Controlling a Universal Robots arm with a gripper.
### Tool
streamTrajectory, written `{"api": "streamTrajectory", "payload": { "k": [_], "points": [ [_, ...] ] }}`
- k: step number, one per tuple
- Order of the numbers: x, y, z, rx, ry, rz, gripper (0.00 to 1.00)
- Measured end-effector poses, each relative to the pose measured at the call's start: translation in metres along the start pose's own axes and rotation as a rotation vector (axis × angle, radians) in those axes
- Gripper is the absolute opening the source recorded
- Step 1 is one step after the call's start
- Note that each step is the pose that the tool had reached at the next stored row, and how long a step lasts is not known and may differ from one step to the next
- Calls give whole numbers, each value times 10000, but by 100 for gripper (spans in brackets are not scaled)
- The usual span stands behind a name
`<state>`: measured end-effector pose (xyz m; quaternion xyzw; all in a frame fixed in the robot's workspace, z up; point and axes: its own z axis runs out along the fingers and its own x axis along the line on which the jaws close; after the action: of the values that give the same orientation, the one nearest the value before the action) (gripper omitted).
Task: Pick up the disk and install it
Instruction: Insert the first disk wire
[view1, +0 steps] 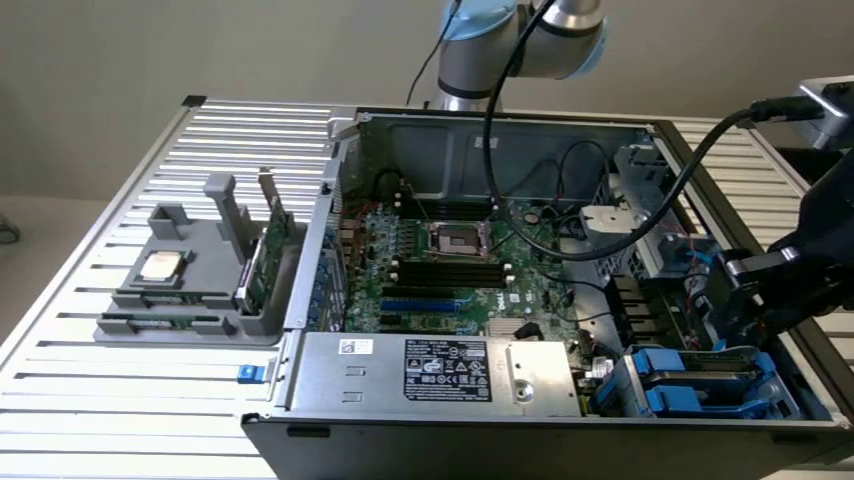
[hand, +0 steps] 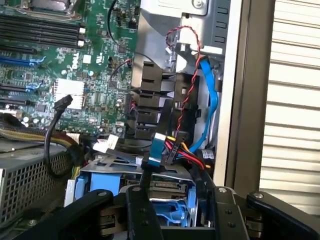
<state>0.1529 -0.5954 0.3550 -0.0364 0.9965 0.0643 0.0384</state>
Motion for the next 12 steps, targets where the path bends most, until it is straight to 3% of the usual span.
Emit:
{"api": "streamTrajectory", "payload": {
  "k": [8,9,10,12],
  "points": [
    [0,0,-1,105,-152,1316,48],
    [0,0,-1,114,-143,1434,48],
    [0,0,-2,119,-95,1534,48],
    [3,0,-1,97,61,1679,48]
  ]
}}
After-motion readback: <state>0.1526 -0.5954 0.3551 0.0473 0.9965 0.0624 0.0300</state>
